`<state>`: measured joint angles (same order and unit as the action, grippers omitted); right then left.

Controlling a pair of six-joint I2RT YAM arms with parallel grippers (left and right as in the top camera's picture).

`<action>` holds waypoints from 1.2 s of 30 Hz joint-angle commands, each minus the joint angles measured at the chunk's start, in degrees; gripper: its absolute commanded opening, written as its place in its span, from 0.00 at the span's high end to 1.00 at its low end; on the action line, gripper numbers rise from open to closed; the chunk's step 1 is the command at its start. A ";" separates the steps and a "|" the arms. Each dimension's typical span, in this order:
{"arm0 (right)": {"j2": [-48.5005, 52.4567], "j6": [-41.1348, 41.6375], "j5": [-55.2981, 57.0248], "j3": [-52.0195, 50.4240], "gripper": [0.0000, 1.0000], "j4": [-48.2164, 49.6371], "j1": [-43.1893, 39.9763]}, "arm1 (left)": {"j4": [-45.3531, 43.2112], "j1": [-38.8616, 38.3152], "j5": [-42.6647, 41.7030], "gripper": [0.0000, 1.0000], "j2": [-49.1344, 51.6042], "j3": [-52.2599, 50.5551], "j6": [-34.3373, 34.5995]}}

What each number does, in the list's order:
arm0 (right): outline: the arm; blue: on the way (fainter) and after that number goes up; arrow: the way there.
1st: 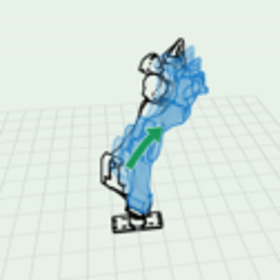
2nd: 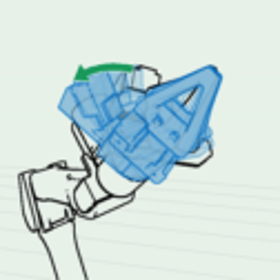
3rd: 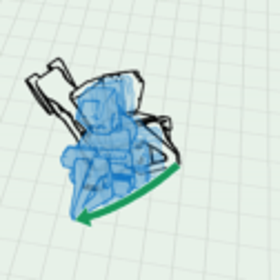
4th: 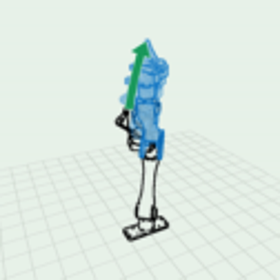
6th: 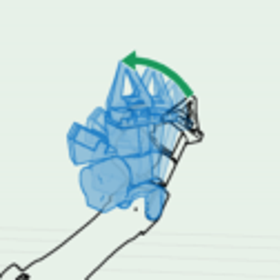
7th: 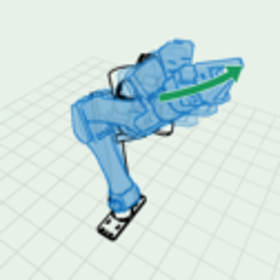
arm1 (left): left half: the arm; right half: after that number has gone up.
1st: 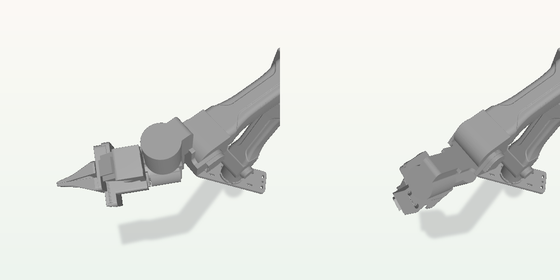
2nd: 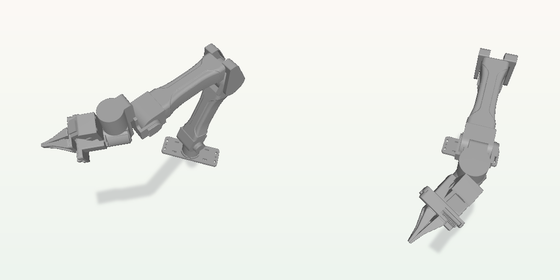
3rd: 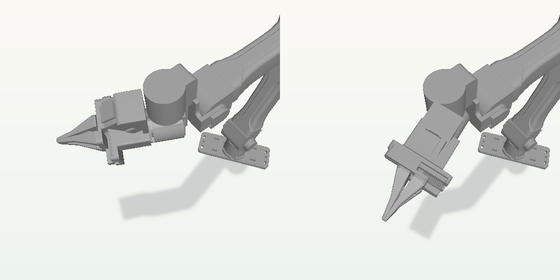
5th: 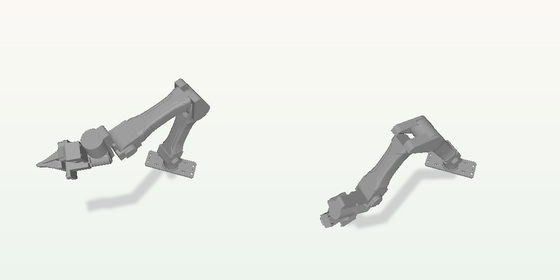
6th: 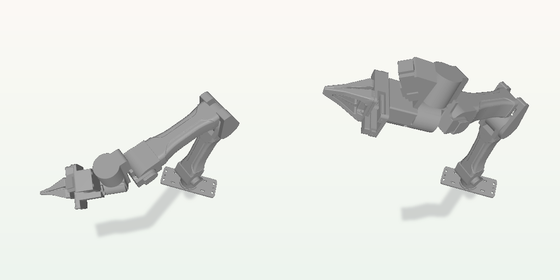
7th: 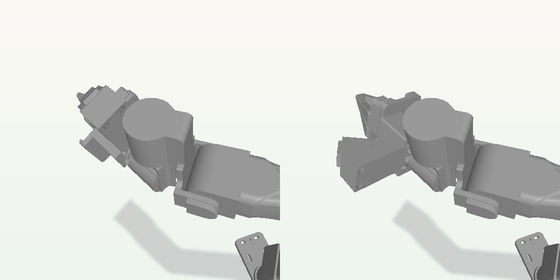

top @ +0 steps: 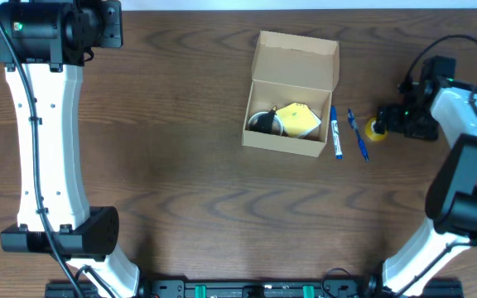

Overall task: Pack container
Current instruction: 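Move the right gripper down over the yellow clear tape roll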

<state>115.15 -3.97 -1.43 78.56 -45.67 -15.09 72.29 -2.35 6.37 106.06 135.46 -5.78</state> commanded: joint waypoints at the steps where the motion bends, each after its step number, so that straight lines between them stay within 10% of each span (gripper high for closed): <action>1: 0.72 0.72 2.10 -0.35 0.07 -0.09 0.94 | 0.33 0.17 -0.42 0.43 -0.87 0.83 0.63; 36: 0.68 1.18 2.45 -0.24 0.17 -0.39 -0.79 | 0.37 0.17 -0.46 0.43 -0.87 0.83 0.63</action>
<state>115.18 -3.27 1.06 78.56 -46.02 -15.64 72.31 -2.35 6.35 106.06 135.46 -5.78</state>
